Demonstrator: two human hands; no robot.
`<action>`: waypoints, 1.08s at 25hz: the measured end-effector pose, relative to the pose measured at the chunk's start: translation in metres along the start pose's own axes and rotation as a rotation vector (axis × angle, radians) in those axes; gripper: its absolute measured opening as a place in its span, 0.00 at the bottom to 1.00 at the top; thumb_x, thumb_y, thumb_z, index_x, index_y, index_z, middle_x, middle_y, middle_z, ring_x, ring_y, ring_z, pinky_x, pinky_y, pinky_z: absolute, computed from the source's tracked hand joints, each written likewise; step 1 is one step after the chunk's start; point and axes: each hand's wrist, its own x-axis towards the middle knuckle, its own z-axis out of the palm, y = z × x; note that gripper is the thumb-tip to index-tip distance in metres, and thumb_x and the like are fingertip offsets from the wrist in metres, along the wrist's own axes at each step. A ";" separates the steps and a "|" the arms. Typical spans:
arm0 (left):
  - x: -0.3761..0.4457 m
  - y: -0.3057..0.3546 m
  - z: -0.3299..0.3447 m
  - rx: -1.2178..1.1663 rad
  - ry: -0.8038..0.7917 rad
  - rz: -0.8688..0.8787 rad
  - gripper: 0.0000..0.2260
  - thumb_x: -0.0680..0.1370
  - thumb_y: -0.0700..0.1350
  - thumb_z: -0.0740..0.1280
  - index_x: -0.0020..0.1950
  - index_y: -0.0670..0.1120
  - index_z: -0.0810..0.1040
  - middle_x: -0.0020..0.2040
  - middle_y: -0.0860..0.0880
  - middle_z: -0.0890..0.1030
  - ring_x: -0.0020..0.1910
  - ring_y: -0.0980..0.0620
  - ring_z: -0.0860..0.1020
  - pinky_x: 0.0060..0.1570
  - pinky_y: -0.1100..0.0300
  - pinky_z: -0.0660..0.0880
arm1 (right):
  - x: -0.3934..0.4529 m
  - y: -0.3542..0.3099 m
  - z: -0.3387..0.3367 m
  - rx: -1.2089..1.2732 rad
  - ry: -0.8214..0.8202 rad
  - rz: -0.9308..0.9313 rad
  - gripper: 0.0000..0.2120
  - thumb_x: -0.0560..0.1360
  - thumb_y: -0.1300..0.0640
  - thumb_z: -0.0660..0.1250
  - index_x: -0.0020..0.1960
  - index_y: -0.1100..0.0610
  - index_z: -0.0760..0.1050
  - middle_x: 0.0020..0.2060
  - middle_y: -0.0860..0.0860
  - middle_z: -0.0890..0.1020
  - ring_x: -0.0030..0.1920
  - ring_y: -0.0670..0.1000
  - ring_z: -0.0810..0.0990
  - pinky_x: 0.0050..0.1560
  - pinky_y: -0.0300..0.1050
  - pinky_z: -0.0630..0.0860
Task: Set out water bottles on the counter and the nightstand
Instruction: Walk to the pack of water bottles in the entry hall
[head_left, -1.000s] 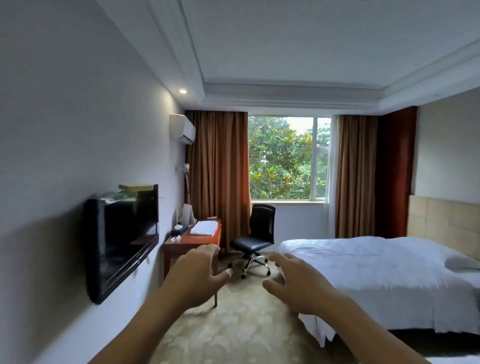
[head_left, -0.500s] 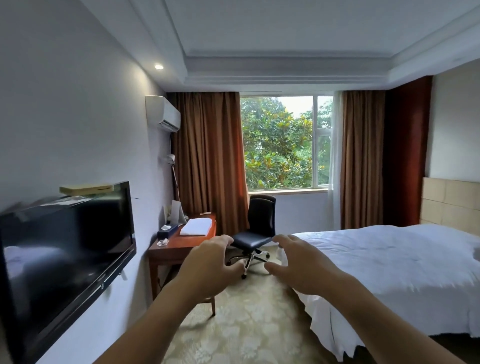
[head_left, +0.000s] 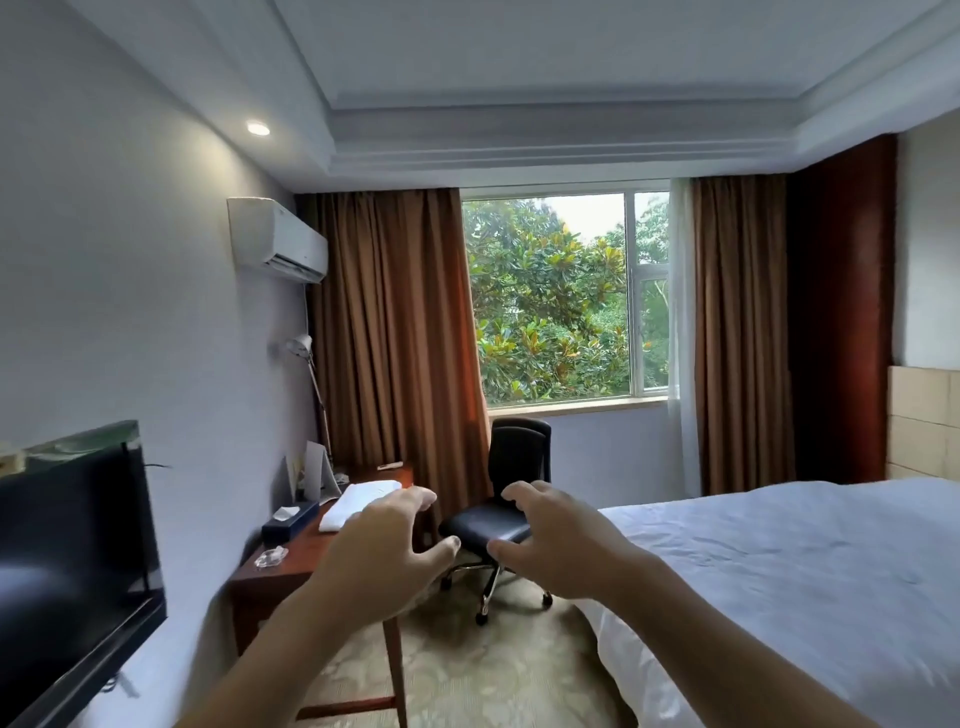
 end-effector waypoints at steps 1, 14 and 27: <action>0.020 -0.011 0.010 0.009 -0.004 -0.005 0.28 0.75 0.60 0.66 0.71 0.49 0.70 0.69 0.52 0.76 0.68 0.54 0.72 0.68 0.56 0.69 | 0.019 0.010 0.009 -0.002 -0.013 0.002 0.32 0.74 0.39 0.65 0.73 0.51 0.65 0.66 0.50 0.76 0.63 0.52 0.75 0.60 0.49 0.76; 0.296 -0.220 0.122 -0.041 0.000 -0.008 0.29 0.75 0.60 0.66 0.72 0.48 0.70 0.70 0.51 0.75 0.69 0.52 0.72 0.68 0.55 0.69 | 0.325 0.094 0.125 -0.061 -0.007 0.055 0.31 0.74 0.40 0.66 0.74 0.50 0.64 0.67 0.49 0.75 0.64 0.51 0.75 0.56 0.44 0.72; 0.404 -0.321 0.130 0.023 0.058 -0.135 0.29 0.75 0.59 0.67 0.73 0.49 0.67 0.70 0.51 0.75 0.67 0.51 0.73 0.66 0.52 0.71 | 0.494 0.108 0.195 -0.021 -0.052 -0.034 0.33 0.74 0.37 0.65 0.74 0.51 0.64 0.67 0.50 0.75 0.66 0.52 0.74 0.64 0.49 0.74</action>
